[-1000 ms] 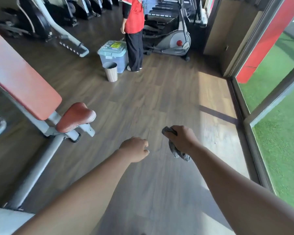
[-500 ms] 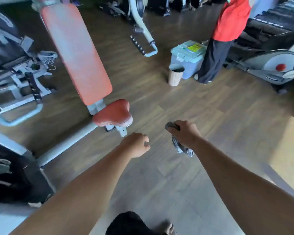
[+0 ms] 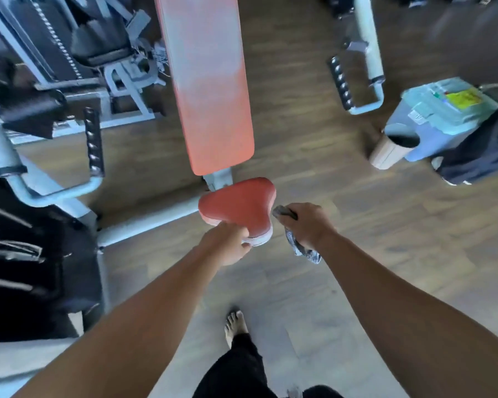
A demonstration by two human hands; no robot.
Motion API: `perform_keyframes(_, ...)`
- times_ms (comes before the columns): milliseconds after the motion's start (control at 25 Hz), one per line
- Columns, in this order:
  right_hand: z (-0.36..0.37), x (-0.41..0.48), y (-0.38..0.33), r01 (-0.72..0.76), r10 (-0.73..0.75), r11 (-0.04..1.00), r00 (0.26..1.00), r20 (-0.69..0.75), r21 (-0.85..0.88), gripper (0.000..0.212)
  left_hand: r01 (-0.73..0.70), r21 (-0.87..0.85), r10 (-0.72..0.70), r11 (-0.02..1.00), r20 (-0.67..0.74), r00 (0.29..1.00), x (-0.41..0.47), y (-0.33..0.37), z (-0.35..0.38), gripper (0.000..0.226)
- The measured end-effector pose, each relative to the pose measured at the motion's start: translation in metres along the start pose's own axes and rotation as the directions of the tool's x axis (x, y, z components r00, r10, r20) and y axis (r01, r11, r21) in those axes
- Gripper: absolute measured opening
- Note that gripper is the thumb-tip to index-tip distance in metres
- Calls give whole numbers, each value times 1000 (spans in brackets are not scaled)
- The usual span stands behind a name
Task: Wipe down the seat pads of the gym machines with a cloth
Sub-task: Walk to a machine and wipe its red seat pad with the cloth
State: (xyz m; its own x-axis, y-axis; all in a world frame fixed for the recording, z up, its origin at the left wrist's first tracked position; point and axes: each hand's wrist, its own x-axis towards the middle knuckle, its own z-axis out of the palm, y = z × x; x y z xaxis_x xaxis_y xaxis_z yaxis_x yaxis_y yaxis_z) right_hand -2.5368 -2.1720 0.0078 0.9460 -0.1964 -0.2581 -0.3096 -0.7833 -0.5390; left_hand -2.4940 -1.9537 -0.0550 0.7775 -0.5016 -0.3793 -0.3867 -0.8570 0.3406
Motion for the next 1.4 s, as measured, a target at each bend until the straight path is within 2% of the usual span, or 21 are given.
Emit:
perform_keyframes(160, 31, 101, 7, 79, -72, 995, 991, 113, -54, 36, 90, -38, -89, 995, 30, 996, 63, -40, 12, 42)
perform_keyframes(280, 72, 167, 23, 191, -161, 973, 964, 213, -128, 30, 175, -80, -174, 981, 26, 984, 106, -65, 41, 48)
perform_keyframes(560, 188, 278, 75, 381, -318, 903, 904, 287, -200, 24, 343, -178, -354, 922, -30, 935, 176, -99, 138, 58)
perform_keyframes(680, 222, 295, 102, 483, -422, 856, 858, 293, -182, 35, 369, -197, -391, 908, -86, 916, 187, -100, 167, 61)
perform_keyframes(840, 242, 306, 134, 670, -569, 714, 724, 390, -203, 59, 386, -234, -424, 892, -136, 896, 192, -98, 196, 66)
perform_keyframes(920, 245, 308, 139, 702, -606, 687, 696, 385, -189, 58, 380, -275, -432, 883, -163, 887, 192, -96, 207, 68)
perform_keyframes(1000, 247, 288, 139, 700, -609, 679, 706, 363, -223, 54, 371, -327, -441, 869, -174, 881, 191, -96, 215, 69)
perform_keyframes(1080, 248, 255, 147, 748, -642, 626, 654, 400, -220, 52, 347, -352, -427, 869, -183, 885, 192, -96, 220, 71)
perform_keyframes(1160, 246, 257, 152, 806, -669, 566, 572, 473, -174, 52, 328, -359, -413, 874, -193, 890, 192, -98, 223, 71)
perform_keyframes(1200, 246, 276, 149, 802, -665, 565, 582, 468, -194, 53, 322, -361, -409, 875, -195, 892, 192, -99, 224, 71)
perform_keyframes(1320, 253, 356, 122, 584, -473, 723, 807, 353, -368, 61, 309, -362, -396, 879, -195, 897, 193, -101, 227, 71)
perform_keyframes(1360, 256, 368, 117, 501, -400, 764, 862, 312, -407, 61, 304, -361, -392, 882, -201, 898, 193, -102, 228, 70)
perform_keyframes(1400, 262, 361, 116, 460, -368, 785, 885, 286, -415, 59, 303, -366, -394, 880, -206, 896, 193, -102, 228, 70)
